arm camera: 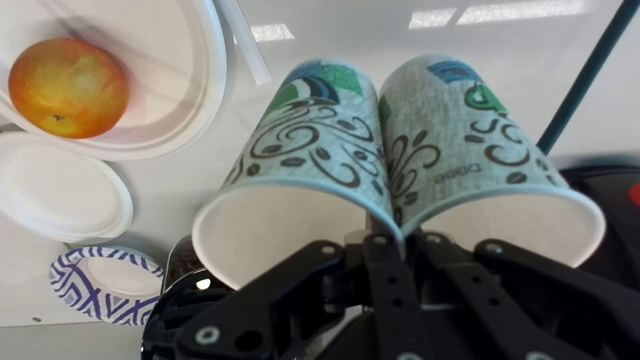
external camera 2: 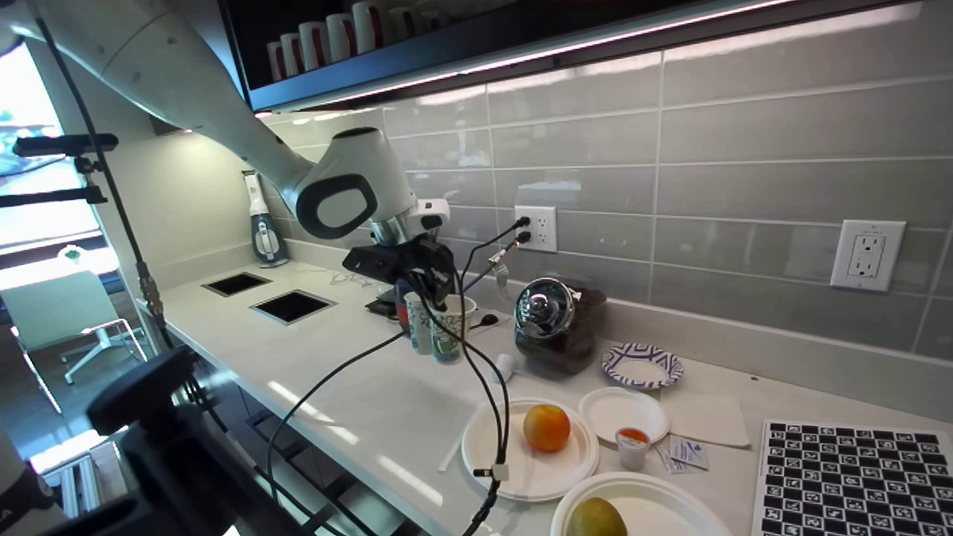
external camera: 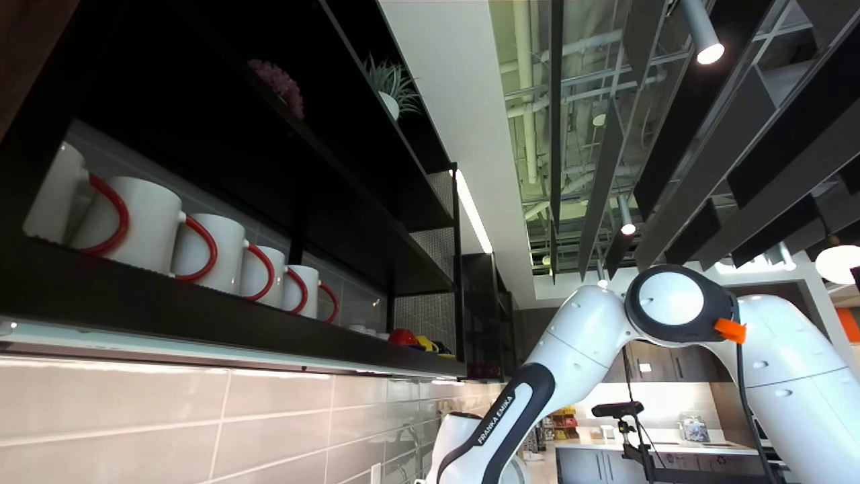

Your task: Pick up the two coffee cups from the cabinet and put them on the counter.

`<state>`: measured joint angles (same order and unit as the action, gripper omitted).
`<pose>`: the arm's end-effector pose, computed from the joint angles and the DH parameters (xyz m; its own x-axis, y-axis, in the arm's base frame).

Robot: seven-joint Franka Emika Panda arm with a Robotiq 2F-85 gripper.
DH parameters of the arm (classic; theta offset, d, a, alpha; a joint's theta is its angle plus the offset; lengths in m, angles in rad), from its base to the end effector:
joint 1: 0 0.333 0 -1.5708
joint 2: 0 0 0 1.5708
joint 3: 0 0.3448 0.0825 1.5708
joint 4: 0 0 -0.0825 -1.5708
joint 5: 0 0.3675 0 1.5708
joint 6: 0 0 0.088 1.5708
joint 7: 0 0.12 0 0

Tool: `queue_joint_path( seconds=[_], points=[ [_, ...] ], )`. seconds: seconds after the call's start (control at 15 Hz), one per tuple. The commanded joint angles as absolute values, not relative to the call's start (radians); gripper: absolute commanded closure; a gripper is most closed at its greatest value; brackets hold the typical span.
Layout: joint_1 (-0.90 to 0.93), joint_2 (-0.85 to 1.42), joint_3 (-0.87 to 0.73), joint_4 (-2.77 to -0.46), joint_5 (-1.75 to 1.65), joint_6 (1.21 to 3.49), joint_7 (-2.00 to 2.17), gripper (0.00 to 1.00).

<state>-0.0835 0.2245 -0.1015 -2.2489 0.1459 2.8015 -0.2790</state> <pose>0.5606 -0.1099 0.3287 0.9449 -0.0237 0.3264 -0.0330 -0.9992 0.0229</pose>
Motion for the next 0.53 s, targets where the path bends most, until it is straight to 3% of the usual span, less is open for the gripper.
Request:
queue_joint_path(
  seconds=[0.0,0.47],
  points=[
    [-0.116,0.286,-0.073,-2.235,0.122,2.868,-0.268,0.99],
    [-0.144,0.357,-0.036,-2.214,0.113,2.884,-0.271,0.99]
  ],
)
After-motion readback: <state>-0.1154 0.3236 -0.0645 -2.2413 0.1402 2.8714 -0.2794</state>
